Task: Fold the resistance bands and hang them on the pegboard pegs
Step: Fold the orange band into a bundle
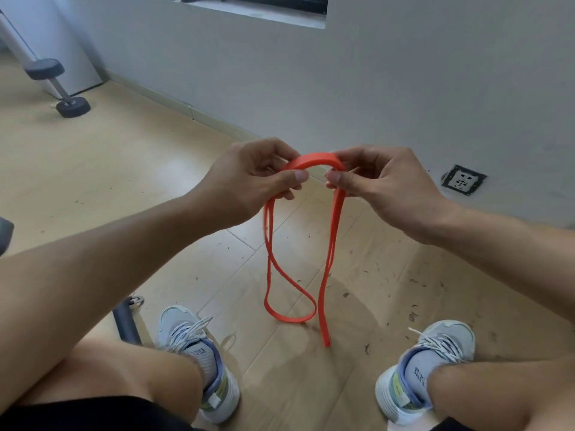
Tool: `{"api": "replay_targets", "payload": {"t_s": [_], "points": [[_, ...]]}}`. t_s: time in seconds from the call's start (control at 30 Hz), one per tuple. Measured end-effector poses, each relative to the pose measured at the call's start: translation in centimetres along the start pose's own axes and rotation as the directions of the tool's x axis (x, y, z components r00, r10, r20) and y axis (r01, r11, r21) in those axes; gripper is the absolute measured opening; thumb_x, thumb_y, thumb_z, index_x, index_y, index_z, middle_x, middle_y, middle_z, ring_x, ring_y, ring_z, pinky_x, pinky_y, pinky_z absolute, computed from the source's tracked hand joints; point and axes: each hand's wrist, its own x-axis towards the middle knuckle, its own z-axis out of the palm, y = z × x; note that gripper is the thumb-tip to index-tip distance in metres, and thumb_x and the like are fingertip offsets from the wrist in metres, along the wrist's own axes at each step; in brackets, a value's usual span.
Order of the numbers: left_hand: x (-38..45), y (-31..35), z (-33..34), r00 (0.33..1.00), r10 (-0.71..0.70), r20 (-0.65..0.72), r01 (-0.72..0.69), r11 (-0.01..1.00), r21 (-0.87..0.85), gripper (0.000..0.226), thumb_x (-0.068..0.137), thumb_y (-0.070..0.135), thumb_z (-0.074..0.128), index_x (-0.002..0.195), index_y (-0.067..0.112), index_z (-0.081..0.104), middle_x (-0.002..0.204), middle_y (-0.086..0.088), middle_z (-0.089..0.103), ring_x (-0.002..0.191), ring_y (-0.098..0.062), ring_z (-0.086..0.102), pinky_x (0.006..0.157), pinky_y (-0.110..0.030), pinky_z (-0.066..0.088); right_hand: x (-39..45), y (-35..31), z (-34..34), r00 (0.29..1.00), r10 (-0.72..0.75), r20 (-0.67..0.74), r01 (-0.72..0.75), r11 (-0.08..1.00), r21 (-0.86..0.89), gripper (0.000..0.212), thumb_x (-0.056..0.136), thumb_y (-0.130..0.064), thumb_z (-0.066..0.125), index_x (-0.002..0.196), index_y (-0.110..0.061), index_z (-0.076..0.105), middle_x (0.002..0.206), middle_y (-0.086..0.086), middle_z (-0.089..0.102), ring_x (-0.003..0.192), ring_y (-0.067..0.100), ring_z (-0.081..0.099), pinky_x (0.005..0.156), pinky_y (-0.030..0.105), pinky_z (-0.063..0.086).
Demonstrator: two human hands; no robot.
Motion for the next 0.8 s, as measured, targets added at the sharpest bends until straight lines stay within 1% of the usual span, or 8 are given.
{"api": "replay_targets", "payload": {"t_s": [0.1,0.2,0.27,0.4,0.47,0.53,0.63,0.8], "points": [[0.1,0.1,-0.1,1.000,0.005,-0.012,-0.005,1.000,-0.027,0.024,0.089,0.030,0.068,0.108,0.015,0.070,0.090,0.000,0.076,0.082,-0.014,0.076,0.081,-0.029,0.062,-0.1,-0.7,-0.3,0.998,-0.057,-0.027,0.057,0.998,0.021,0.030,0.090,-0.017,0.074,0.120,-0.014,0.072,0.102,0.003,0.076,0.096,0.020,0.074,0.091,0.040,0.062],[0.0,0.5,-0.2,1.000,0.015,-0.015,-0.016,0.999,-0.050,0.036,0.084,0.036,0.066,0.110,0.012,0.070,0.094,-0.001,0.077,0.086,-0.015,0.077,0.084,-0.032,0.063,-0.1,-1.0,-0.6,0.995,-0.083,-0.049,0.085,0.995,0.051,0.034,0.087,-0.018,0.077,0.121,-0.013,0.072,0.104,0.002,0.077,0.095,0.017,0.075,0.090,0.037,0.062],[0.0,0.9,-0.2,0.999,0.041,-0.025,-0.042,0.998,-0.041,0.036,0.085,0.034,0.066,0.112,0.010,0.070,0.096,-0.001,0.077,0.087,-0.014,0.077,0.084,-0.031,0.063,-0.2,-1.0,-0.6,0.995,-0.092,-0.046,0.095,0.993,0.065,0.036,0.085,-0.017,0.077,0.120,-0.012,0.072,0.103,0.002,0.077,0.096,0.015,0.075,0.089,0.033,0.062],[-0.1,1.5,0.1,0.991,0.099,-0.095,-0.107,0.990,-0.087,0.027,0.091,0.027,0.066,0.113,0.013,0.072,0.098,-0.001,0.078,0.088,-0.013,0.077,0.082,-0.028,0.062,-0.3,-0.6,-0.3,0.997,-0.003,0.071,-0.004,0.995,0.096,0.031,0.082,-0.019,0.079,0.112,-0.016,0.074,0.102,0.003,0.078,0.095,0.015,0.076,0.089,0.030,0.062],[-0.1,2.0,0.5,0.986,0.129,-0.107,-0.138,0.987,-0.082,0.023,0.092,0.023,0.067,0.112,0.013,0.073,0.098,0.000,0.078,0.088,-0.012,0.077,0.082,-0.026,0.062,-0.4,-0.2,0.2,0.989,0.035,0.143,-0.045,0.997,0.067,0.021,0.083,-0.018,0.079,0.104,-0.020,0.077,0.103,-0.001,0.079,0.096,0.013,0.076,0.089,0.030,0.062],[0.0,2.4,0.9,0.982,0.148,-0.119,-0.158,0.984,-0.082,0.022,0.093,0.020,0.068,0.113,0.012,0.074,0.098,0.000,0.078,0.087,-0.011,0.076,0.082,-0.025,0.061,-0.5,0.1,0.7,0.979,0.068,0.190,-0.080,0.995,0.058,0.015,0.084,-0.019,0.079,0.098,-0.025,0.078,0.104,-0.008,0.079,0.095,0.009,0.076,0.086,0.025,0.061],[0.1,2.6,1.1,0.978,0.162,-0.132,-0.170,0.984,-0.046,0.024,0.093,0.020,0.069,0.114,0.012,0.073,0.097,0.000,0.077,0.086,-0.012,0.076,0.082,-0.026,0.062,-0.4,0.0,1.2,0.977,0.084,0.197,-0.103,0.991,0.086,0.013,0.083,-0.020,0.079,0.094,-0.026,0.079,0.103,-0.011,0.079,0.094,0.008,0.076,0.078,0.018,0.060],[0.2,2.8,1.3,0.970,0.180,-0.163,-0.186,0.982,-0.020,0.028,0.091,0.026,0.069,0.117,0.016,0.072,0.099,0.001,0.076,0.085,-0.012,0.075,0.082,-0.027,0.062,-0.2,0.0,2.2,0.980,0.107,0.165,-0.123,0.989,0.085,0.021,0.084,-0.020,0.078,0.105,-0.019,0.080,0.105,-0.011,0.079,0.094,0.009,0.076,0.080,0.020,0.061]]}}
